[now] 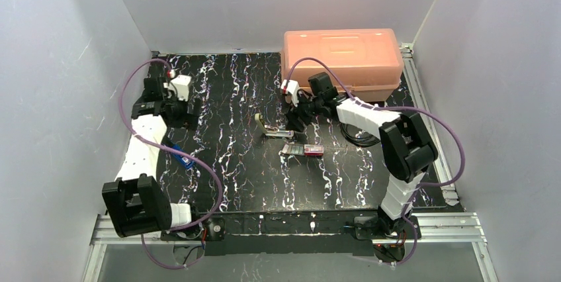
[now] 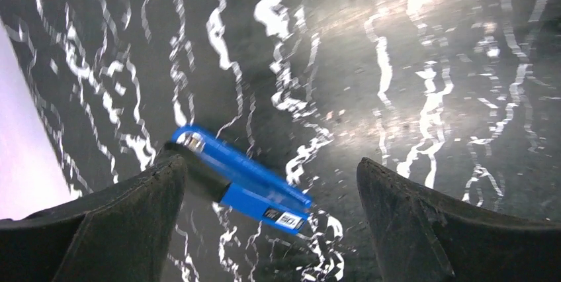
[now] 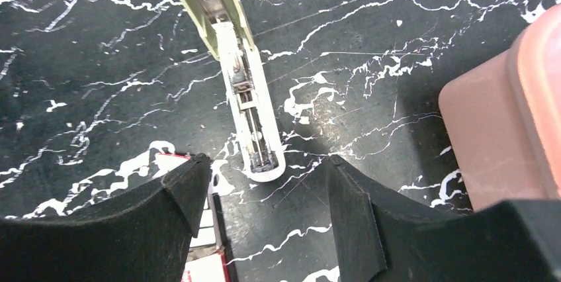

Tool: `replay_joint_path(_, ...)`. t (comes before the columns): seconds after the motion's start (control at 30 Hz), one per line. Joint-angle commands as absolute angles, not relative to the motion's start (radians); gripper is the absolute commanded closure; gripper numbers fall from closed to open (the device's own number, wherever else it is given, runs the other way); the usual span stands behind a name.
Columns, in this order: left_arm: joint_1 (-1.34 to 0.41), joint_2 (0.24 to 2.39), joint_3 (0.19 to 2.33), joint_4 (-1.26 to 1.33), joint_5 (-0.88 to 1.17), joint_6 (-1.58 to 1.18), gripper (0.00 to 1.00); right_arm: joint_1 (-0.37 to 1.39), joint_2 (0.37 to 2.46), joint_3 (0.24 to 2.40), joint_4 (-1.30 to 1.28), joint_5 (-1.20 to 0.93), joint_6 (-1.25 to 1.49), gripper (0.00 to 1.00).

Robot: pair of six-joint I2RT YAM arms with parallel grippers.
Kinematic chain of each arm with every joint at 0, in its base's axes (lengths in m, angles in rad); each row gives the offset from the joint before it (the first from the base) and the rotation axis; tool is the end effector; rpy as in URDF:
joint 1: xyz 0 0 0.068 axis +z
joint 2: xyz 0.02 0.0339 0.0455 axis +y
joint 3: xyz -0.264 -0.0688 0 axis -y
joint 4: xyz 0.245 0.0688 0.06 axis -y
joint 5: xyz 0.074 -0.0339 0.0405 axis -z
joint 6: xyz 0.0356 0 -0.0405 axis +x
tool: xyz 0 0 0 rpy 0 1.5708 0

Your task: Load the staples into the stapler

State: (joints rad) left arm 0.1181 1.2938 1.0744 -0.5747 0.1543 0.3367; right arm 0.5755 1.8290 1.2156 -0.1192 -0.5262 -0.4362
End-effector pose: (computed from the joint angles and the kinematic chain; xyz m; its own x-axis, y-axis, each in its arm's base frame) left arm 0.2752 0.0271 0.2948 -0.6716 0.2491 -0.6978 0.2251 0.9659 0.1281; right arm 0.3260 0.2328 0.2067 -0.1774 -0.5506 -0.8157 -0.9475 0.3195 -0.0096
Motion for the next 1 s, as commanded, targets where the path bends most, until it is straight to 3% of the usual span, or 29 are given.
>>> replay_joint_path(0.0,0.241,1.37,1.092,-0.674,0.113,0.328,0.01,0.578,1.748,1.209,-0.188,-0.526,-0.414,0.27)
replay_joint_path(0.2,0.357,1.468,1.121,-0.663,0.149,0.336,0.01,0.577,1.677,1.164,-0.215,-0.526,-0.412,0.26)
replay_joint_path(0.6,0.424,1.605,1.114,-0.663,0.175,0.314,0.02,0.578,1.657,1.106,-0.224,-0.532,-0.42,0.26)
replay_joint_path(0.73,0.424,1.65,1.12,-0.671,0.203,0.314,0.14,0.578,1.658,1.098,-0.223,-0.54,-0.42,0.27)
replay_joint_path(0.97,0.405,1.699,1.17,-0.714,0.274,0.321,0.48,0.577,1.649,1.111,-0.245,-0.539,-0.428,0.27)
